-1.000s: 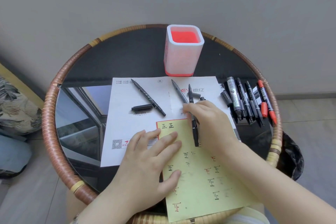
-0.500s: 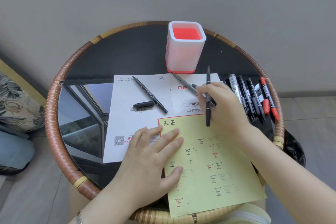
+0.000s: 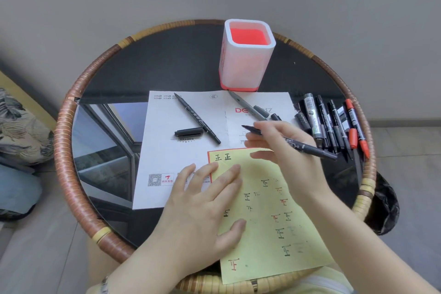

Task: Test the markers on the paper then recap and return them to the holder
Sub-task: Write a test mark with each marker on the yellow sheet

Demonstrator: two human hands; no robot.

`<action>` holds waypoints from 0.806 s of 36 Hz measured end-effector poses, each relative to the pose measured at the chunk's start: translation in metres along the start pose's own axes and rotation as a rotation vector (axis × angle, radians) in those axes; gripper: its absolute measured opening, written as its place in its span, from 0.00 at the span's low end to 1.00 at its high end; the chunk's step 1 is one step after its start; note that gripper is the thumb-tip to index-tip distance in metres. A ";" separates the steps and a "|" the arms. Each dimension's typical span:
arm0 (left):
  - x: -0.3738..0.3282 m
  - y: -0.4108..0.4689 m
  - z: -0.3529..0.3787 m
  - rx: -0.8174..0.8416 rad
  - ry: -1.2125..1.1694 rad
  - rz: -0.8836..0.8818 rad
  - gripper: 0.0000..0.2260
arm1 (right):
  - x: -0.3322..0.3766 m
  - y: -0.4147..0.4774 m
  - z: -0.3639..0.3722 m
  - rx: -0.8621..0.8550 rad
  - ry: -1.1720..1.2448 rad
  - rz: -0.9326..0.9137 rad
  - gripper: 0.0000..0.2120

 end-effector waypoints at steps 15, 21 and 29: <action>-0.001 0.003 0.002 -0.025 -0.040 -0.018 0.24 | -0.028 0.011 0.011 -0.287 -0.292 -0.133 0.17; 0.000 0.003 0.004 -0.062 -0.068 -0.025 0.23 | -0.032 0.009 0.015 -0.261 -0.309 -0.177 0.16; 0.001 0.003 0.004 -0.051 -0.088 -0.032 0.24 | -0.030 0.011 0.016 -0.280 -0.341 -0.203 0.15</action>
Point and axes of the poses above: each hand's wrist, its own y-axis towards the middle knuckle, its own z-axis out of the palm, x = y × z, the point moved 2 cm from there along y, towards the middle knuckle, and after that the axes turned 8 degrees about y, right-handed, at the moved point
